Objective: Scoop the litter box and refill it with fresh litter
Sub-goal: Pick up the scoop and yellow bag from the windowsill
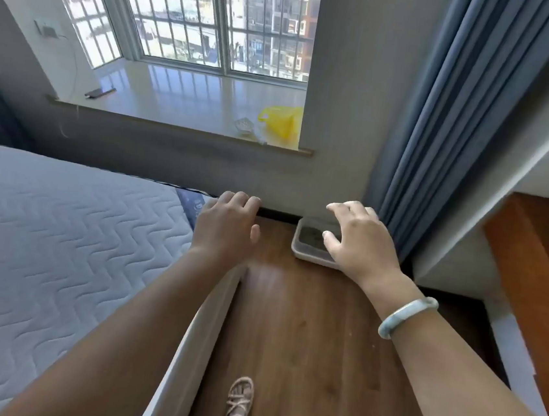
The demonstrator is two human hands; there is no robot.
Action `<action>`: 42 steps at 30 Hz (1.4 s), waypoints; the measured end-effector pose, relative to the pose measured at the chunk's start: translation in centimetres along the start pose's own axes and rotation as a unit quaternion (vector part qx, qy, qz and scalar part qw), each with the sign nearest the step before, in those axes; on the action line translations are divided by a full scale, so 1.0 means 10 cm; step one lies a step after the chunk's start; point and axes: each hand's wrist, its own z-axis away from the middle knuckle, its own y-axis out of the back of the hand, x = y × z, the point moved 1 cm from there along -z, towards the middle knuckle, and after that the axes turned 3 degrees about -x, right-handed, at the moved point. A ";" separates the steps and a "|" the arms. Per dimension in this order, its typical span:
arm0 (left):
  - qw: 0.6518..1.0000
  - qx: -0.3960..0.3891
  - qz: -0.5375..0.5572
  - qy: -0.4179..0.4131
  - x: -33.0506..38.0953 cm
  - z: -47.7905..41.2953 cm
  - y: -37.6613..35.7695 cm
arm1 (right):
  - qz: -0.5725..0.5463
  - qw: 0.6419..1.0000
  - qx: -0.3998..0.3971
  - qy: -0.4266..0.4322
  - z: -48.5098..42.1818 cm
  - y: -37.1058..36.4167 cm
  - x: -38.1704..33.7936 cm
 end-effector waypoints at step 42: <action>0.989 -0.052 -0.019 0.140 -1.16 -5.23 -1.64 | 0.042 0.976 -0.143 0.157 -5.96 -1.38 0.90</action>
